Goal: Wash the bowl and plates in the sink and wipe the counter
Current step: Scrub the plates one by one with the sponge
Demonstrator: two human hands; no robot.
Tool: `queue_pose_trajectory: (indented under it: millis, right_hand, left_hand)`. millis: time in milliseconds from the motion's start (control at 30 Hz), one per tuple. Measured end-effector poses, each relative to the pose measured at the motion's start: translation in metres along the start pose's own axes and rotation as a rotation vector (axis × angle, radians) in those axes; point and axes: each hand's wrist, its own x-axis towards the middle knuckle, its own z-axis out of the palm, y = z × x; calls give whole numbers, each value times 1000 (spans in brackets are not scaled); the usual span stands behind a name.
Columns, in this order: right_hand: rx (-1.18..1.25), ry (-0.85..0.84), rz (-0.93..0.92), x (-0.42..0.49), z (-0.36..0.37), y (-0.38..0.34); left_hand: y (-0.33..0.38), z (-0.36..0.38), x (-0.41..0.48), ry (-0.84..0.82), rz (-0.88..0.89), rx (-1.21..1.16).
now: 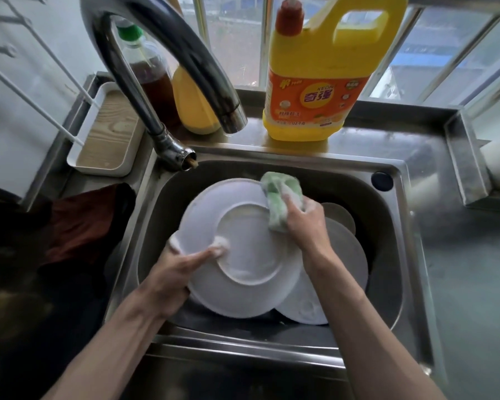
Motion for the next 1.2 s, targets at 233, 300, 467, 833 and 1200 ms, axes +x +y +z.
queue_pose_trajectory:
  millis: [233,300,467,833,1200]
  right_hand:
    - [319,-93,191,-14,-8,12]
    - [206,-138,80,-6,-18,0]
    - [-85,-327,-204,-4,-12,-27]
    - [-124,-18,-260,-39,-5,14]
    - [-443,43,-754,-86,39,20]
  left_hand:
    - [-8,5,-15,18,-18,-9]
    - [1,-3,-7,-53,-55,32]
    - [16,-3,10,-177,-69,148]
    - [-9,6,-3,134,54,-159]
    - [-2,13,0,76,-55,-264]
